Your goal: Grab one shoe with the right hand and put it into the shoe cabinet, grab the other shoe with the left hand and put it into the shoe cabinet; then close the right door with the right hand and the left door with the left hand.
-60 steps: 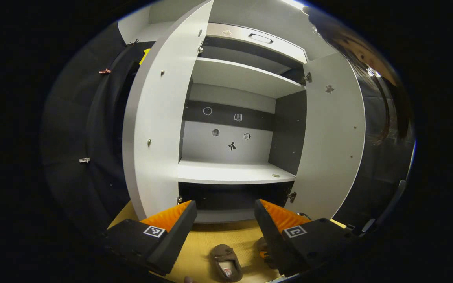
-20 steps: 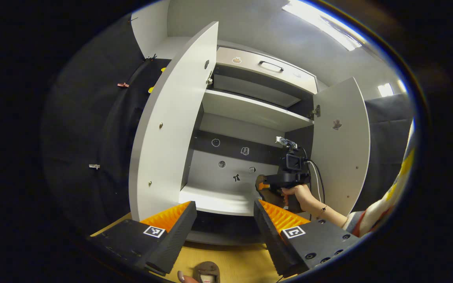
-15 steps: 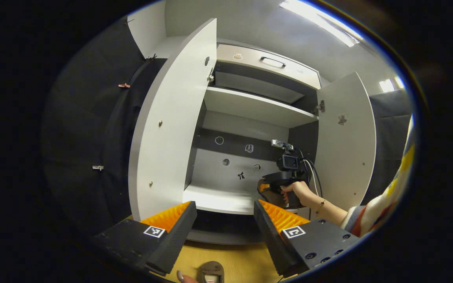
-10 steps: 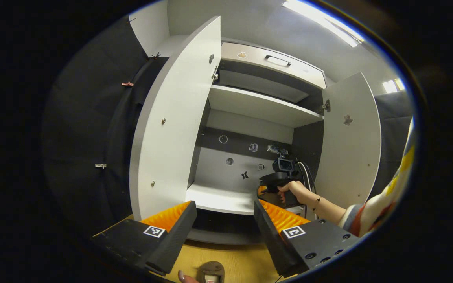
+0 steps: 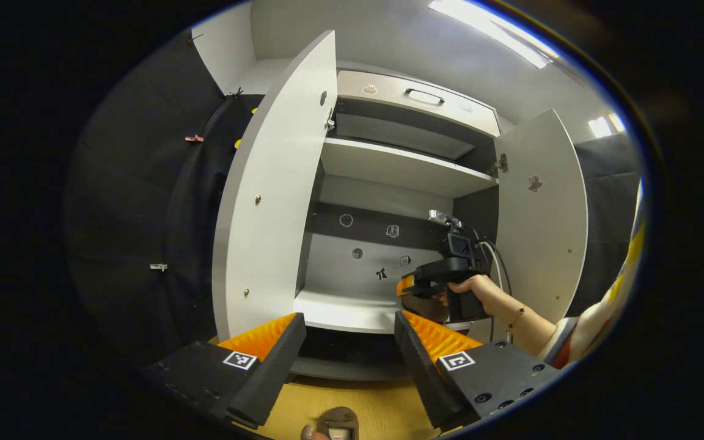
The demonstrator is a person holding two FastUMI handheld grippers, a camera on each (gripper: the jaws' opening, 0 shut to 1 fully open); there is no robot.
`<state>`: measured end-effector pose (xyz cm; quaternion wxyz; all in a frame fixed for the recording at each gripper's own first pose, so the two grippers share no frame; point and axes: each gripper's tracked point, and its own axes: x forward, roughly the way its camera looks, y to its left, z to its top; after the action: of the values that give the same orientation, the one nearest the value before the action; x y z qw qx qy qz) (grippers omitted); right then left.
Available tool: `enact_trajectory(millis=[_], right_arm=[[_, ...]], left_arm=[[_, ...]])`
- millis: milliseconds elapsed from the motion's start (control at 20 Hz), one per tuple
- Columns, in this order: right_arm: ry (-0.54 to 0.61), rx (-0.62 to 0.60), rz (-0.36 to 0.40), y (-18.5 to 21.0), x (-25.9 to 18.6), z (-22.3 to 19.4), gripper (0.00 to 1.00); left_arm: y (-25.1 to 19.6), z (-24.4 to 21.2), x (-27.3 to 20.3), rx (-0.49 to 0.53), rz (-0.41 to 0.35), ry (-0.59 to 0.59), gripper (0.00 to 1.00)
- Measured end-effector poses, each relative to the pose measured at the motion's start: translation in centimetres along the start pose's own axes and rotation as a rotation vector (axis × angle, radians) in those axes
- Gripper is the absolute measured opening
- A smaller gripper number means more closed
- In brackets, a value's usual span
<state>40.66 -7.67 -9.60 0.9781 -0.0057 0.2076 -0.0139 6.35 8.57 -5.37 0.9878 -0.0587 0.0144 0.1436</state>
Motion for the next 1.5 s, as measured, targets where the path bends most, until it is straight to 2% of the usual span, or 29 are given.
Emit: enact_trajectory(millis=[100,250,300,450,600,750,850,1050,1300,1500], right_arm=[[-0.109,-0.023,0.02,0.7,-4.2,1.9,1.0],[-0.286,-0.053,0.114,3.2,-11.7,3.2,0.99],[-0.345,-0.071,0.12,3.4,-13.8,2.9,0.99],[-0.472,-0.116,0.105,4.0,-19.8,0.6,0.99],[-0.571,-0.153,0.027,3.2,-24.3,-1.8,0.98],[-0.578,-0.141,-0.021,3.2,-27.6,-5.5,0.98],[-0.577,-0.099,-0.024,3.5,-29.4,-7.1,0.98],[-0.57,-0.053,-0.073,2.0,-31.7,-8.6,0.98],[-0.514,-0.072,-0.097,1.2,-32.0,-10.1,0.98],[-0.436,-0.083,-0.071,1.6,-30.4,-12.0,0.98]], left_arm=[[0.0,-0.8,-0.1,-0.008,-0.023,0.022,0.92],[-0.4,-3.0,-0.7,-0.02,-0.071,0.065,0.92],[-0.4,-4.0,-0.8,-0.018,-0.087,0.086,0.92],[-0.3,-8.2,-1.3,0.014,-0.12,0.162,0.88],[0.2,-12.5,-1.4,0.016,-0.128,0.207,0.88],[0.4,-18.4,-1.8,-0.01,-0.151,0.306,0.87],[1.4,-22.8,-2.2,0.016,-0.131,0.376,0.8],[2.8,-31.0,-2.1,0.098,-0.134,0.489,0.72],[4.1,-39.4,-1.4,0.044,-0.115,0.641,0.59],[6.0,-43.1,0.1,0.069,-0.072,0.683,0.57]])
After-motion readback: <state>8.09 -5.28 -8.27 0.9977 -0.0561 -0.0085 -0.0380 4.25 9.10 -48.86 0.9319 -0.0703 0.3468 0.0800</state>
